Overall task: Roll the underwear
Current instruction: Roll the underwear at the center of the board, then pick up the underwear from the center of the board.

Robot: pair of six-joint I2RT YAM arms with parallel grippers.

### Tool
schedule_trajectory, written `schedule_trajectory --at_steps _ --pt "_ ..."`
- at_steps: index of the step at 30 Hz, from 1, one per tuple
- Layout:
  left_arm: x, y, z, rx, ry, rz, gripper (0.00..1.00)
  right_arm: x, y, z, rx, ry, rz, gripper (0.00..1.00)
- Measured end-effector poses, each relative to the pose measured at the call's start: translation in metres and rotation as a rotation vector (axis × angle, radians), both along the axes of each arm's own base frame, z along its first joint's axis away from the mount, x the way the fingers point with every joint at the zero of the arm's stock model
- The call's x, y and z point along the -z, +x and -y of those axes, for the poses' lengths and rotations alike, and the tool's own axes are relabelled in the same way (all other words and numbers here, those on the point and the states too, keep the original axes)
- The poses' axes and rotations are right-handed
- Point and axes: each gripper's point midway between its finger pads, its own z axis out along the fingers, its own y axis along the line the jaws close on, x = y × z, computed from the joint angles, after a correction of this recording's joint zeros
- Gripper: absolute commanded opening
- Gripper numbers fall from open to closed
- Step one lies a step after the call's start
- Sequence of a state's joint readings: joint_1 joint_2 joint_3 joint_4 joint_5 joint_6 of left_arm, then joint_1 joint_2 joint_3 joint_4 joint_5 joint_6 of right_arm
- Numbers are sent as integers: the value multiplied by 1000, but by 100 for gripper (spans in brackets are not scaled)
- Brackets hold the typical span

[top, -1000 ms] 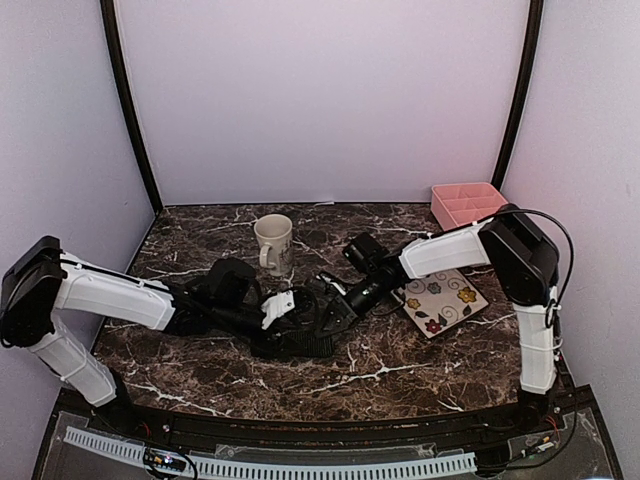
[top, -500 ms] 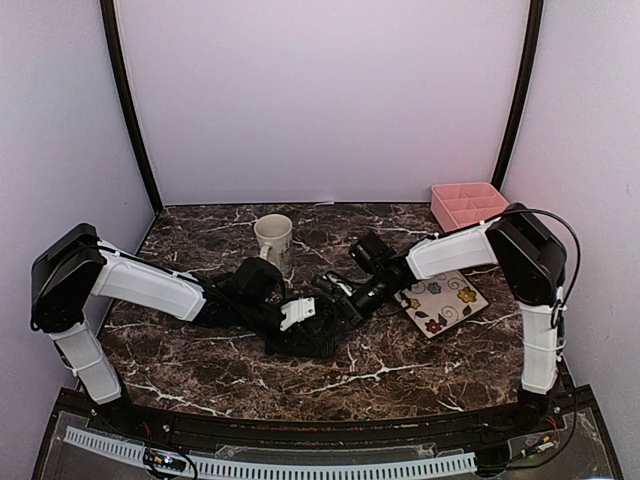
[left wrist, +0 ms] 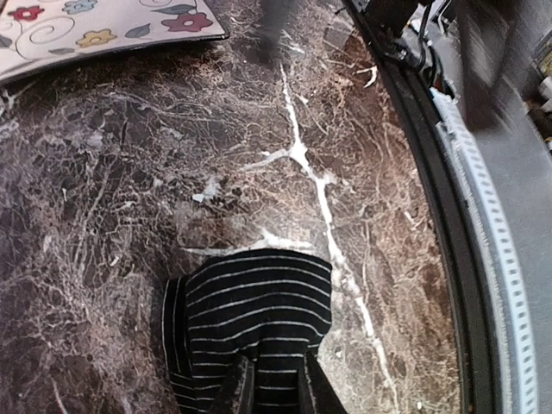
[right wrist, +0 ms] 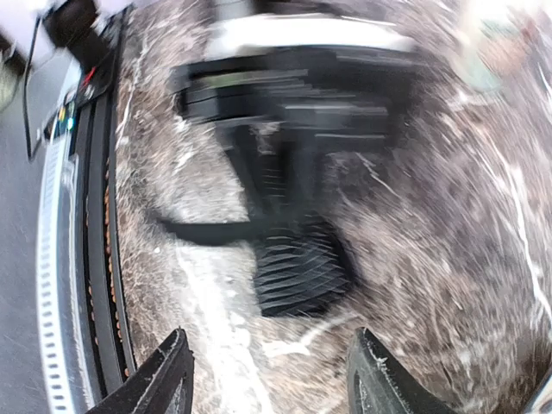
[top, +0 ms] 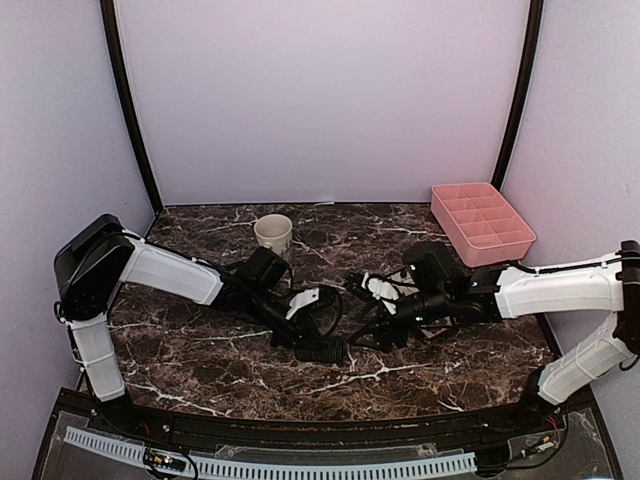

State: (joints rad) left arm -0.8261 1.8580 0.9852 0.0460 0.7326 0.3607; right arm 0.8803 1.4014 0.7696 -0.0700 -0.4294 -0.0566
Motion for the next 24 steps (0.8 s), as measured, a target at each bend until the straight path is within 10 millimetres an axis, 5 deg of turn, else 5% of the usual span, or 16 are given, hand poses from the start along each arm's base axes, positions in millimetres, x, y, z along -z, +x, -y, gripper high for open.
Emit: schedule_trajectory --at_steps 7,13,24 --pt "1 8 4 -3 -17 -179 12 21 -31 -19 -121 -112 209 62" --pt "1 5 7 5 -26 -287 12 48 -21 -31 -130 -239 316 69" --pt "3 6 7 6 -23 -363 13 74 -15 -58 -179 -352 418 60"
